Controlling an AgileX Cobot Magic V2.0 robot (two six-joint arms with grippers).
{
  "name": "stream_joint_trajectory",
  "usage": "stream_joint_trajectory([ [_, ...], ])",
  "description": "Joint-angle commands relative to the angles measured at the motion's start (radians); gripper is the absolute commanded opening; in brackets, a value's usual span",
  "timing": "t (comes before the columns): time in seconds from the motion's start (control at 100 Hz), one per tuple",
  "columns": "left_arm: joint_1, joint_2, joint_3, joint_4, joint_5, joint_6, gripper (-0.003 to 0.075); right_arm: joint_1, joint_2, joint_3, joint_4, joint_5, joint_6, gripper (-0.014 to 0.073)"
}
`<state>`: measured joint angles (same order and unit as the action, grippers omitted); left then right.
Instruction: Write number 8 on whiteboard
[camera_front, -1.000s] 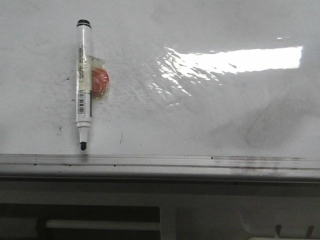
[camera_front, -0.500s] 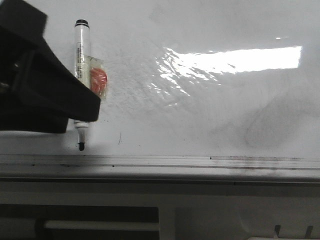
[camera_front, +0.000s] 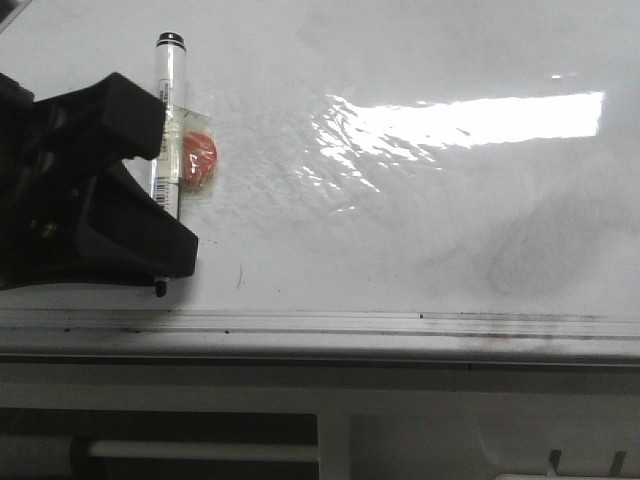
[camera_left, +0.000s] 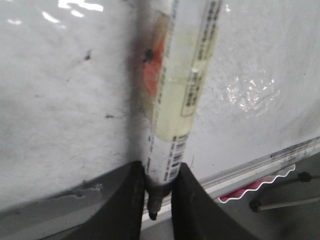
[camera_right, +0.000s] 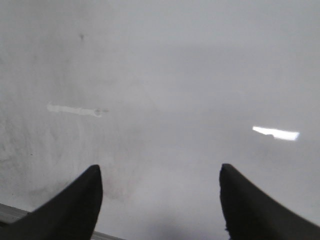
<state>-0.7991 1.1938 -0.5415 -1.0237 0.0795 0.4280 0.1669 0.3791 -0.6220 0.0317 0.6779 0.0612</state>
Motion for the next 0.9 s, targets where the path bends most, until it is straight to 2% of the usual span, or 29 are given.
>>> stream_joint_trajectory([
  [0.0, -0.007, -0.018, -0.038, -0.009, -0.024, 0.003, -0.0020, 0.012, 0.017, -0.033, 0.000, -0.081, -0.010, 0.0437],
  [0.05, -0.007, -0.025, -0.048, 0.006, 0.024, 0.025, -0.0020, 0.020, 0.017, -0.033, 0.021, -0.081, -0.041, 0.0437],
  [0.1, -0.009, -0.037, -0.063, 0.016, 0.084, 0.096, -0.0020, 0.033, 0.017, -0.039, 0.090, -0.079, -0.136, 0.0437],
  [0.24, -0.049, -0.100, -0.092, -0.032, 0.220, 0.424, -0.0020, 0.086, 0.027, -0.060, 0.432, -0.036, -0.550, 0.0437],
  [0.34, -0.069, -0.141, -0.092, -0.189, 0.294, 0.705, -0.0020, 0.128, 0.072, -0.069, 0.671, 0.041, -0.802, 0.0437],
  [0.39, -0.069, -0.152, -0.092, -0.300, 0.369, 0.869, -0.0020, 0.145, 0.103, -0.069, 0.757, 0.082, -0.903, 0.0437],
  [0.4, -0.069, -0.153, -0.092, -0.332, 0.406, 0.936, -0.0020, 0.147, 0.108, -0.069, 0.768, 0.092, -0.917, 0.0437],
  [0.5, -0.069, -0.153, -0.092, -0.495, 0.517, 1.129, -0.0020, 0.167, 0.185, -0.069, 0.901, 0.133, -1.079, 0.0437],
  [0.69, -0.069, -0.153, -0.092, -0.521, 0.605, 1.195, -0.0020, 0.194, 0.310, -0.069, 1.135, 0.154, -1.337, 0.0437],
  [0.89, -0.069, -0.153, -0.092, -0.520, 0.635, 1.195, -0.0020, 0.247, 0.433, -0.069, 1.292, 0.164, -1.491, 0.0437],
])
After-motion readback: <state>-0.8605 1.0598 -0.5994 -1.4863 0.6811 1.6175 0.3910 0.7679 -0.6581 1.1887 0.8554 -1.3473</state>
